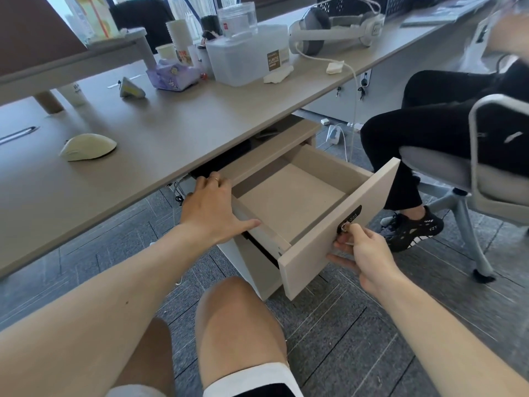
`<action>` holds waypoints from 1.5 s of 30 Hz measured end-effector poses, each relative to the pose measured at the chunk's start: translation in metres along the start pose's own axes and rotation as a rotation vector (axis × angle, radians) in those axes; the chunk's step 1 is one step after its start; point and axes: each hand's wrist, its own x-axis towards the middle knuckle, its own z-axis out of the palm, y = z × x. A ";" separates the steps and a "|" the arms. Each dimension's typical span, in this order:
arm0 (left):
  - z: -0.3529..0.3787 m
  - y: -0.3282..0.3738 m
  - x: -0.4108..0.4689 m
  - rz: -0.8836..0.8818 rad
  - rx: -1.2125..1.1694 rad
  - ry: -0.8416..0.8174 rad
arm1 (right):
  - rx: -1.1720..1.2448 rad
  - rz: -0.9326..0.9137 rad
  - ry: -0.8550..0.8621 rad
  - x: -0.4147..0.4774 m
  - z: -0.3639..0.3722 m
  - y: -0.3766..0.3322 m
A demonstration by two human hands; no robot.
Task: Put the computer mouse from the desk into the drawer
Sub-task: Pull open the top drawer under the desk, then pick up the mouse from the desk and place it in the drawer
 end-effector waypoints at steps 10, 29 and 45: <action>-0.032 -0.011 0.007 0.046 -0.120 -0.197 | -0.617 -0.594 0.011 -0.038 0.013 -0.044; -0.080 -0.292 -0.054 -0.436 -0.291 -0.036 | -1.185 -1.231 -0.686 -0.040 0.330 -0.087; -0.046 -0.315 -0.054 -0.464 -0.194 0.044 | -1.327 -1.203 -0.890 0.017 0.503 -0.054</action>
